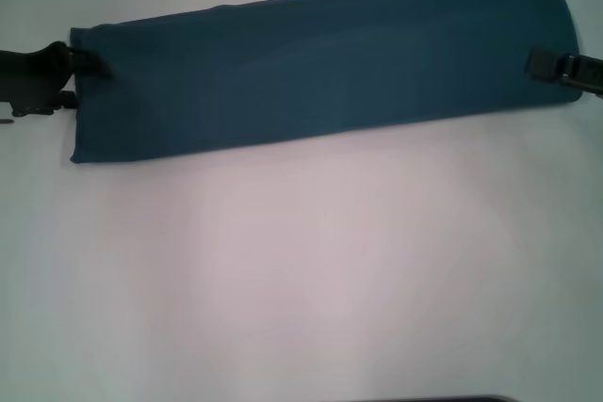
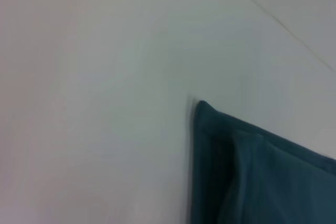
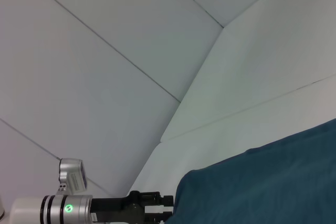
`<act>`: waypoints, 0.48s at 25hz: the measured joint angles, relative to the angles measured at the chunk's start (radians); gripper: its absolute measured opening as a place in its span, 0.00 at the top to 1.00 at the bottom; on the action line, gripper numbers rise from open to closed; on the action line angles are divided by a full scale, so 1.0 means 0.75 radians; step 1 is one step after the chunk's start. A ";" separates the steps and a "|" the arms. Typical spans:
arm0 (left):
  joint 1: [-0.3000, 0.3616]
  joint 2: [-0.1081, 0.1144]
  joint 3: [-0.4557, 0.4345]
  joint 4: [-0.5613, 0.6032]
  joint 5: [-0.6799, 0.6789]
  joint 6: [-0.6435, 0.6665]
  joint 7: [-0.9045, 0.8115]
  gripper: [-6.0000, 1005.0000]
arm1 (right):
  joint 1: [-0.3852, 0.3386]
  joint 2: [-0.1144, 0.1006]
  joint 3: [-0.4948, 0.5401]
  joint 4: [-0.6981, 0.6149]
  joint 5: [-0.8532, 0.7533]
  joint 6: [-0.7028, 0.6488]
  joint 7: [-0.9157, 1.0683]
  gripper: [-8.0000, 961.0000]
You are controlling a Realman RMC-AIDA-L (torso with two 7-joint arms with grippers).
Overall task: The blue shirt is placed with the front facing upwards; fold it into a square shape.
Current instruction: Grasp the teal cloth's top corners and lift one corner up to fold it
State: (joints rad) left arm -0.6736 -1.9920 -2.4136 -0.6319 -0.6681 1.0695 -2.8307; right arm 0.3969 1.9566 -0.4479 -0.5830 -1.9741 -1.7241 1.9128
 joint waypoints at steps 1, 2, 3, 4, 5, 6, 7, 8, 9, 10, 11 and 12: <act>-0.002 -0.001 0.000 0.000 -0.002 0.004 0.000 0.31 | 0.001 -0.001 0.000 0.000 0.000 0.000 0.000 0.02; -0.004 -0.001 0.000 0.000 -0.005 0.009 0.000 0.31 | 0.001 -0.001 0.000 0.000 0.000 0.000 0.000 0.02; -0.006 -0.001 -0.001 0.000 -0.009 0.014 0.000 0.31 | 0.001 -0.001 0.000 0.000 0.000 0.000 0.000 0.02; -0.006 -0.001 -0.001 0.000 -0.009 0.014 0.000 0.32 | 0.001 -0.001 0.000 0.000 0.000 0.000 0.000 0.02; -0.009 -0.004 -0.008 -0.003 -0.011 0.032 0.000 0.32 | 0.001 -0.001 0.000 0.000 0.000 0.000 0.000 0.02; -0.010 -0.007 -0.010 -0.006 -0.013 0.038 0.000 0.32 | 0.001 -0.001 0.000 0.000 0.000 0.000 0.000 0.02; -0.011 -0.009 -0.011 -0.008 -0.014 0.044 0.001 0.32 | 0.001 -0.001 0.000 0.000 0.000 0.000 0.000 0.02; -0.011 -0.011 -0.012 -0.011 -0.022 0.054 0.001 0.32 | 0.001 -0.001 0.000 0.000 0.000 0.000 0.000 0.02; -0.012 -0.012 -0.013 -0.013 -0.030 0.062 0.001 0.32 | 0.001 -0.001 0.000 0.000 0.000 0.000 0.000 0.02; -0.012 -0.013 -0.013 -0.015 -0.037 0.069 0.002 0.32 | 0.001 -0.001 0.000 0.000 0.000 0.000 0.000 0.02; -0.011 -0.013 -0.013 -0.018 -0.042 0.072 0.002 0.32 | 0.001 -0.001 0.000 0.000 0.000 0.000 0.000 0.02; -0.009 -0.013 -0.014 -0.022 -0.046 0.073 0.002 0.32 | 0.001 -0.001 0.000 0.000 0.000 0.000 0.000 0.02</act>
State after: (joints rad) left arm -0.6801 -2.0018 -2.4240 -0.6487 -0.7024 1.1246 -2.8294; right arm 0.3975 1.9557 -0.4479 -0.5829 -1.9742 -1.7241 1.9128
